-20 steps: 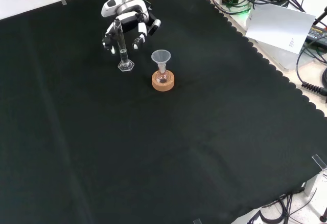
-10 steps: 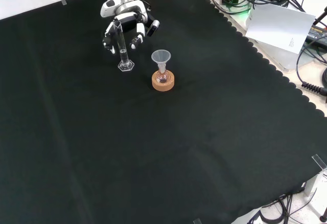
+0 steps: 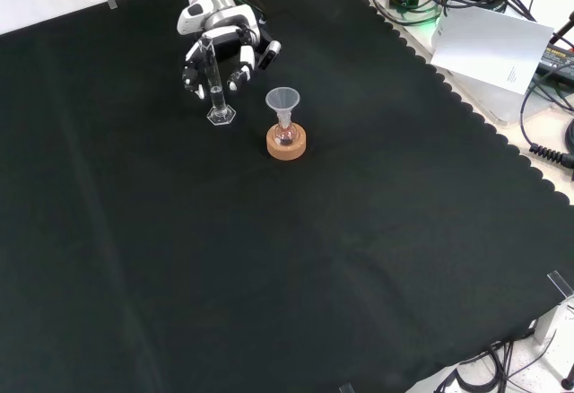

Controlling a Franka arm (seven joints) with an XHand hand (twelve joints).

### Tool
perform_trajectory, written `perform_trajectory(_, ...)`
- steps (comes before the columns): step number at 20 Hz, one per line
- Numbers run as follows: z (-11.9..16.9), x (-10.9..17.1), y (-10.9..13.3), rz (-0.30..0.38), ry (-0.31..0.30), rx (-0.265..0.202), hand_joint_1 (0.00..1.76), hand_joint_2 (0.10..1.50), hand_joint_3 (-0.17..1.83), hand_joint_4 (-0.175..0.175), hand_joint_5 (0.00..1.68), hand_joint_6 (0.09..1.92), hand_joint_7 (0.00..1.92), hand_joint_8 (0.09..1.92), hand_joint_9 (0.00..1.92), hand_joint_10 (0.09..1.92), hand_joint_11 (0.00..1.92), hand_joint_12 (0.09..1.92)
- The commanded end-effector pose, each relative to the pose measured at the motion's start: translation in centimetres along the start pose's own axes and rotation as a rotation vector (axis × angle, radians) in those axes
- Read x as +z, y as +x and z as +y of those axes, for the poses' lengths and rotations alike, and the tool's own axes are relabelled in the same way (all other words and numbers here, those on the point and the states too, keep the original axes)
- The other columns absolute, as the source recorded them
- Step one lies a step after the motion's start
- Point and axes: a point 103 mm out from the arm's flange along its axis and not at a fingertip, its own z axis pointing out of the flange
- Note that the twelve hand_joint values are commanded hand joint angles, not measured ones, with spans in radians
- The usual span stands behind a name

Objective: Pick up the graduated cylinder.

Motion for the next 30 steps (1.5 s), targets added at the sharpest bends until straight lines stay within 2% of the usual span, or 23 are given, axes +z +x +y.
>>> perform_trajectory(1,0.17,0.26,0.11,0.022,-0.019,-0.01,1.19,0.63,0.68,-0.035,0.51,0.51,0.67,0.56,1.03,0.24,0.77,1.05)
perform_trajectory(9,0.04,0.34,0.08,0.038,-0.032,-0.008,1.16,0.66,0.68,-0.034,0.54,0.56,0.68,0.57,1.04,0.24,0.79,1.04)
perform_trajectory(17,0.04,0.36,-0.03,0.027,-0.04,0.002,1.1,0.7,0.65,-0.032,0.57,0.58,0.69,0.57,1.07,0.23,0.84,1.02)
perform_trajectory(30,0.11,-0.01,-0.19,0.047,-0.058,0.0,1.09,0.81,0.57,-0.035,0.7,0.58,0.75,0.58,1.15,0.19,0.96,0.95)
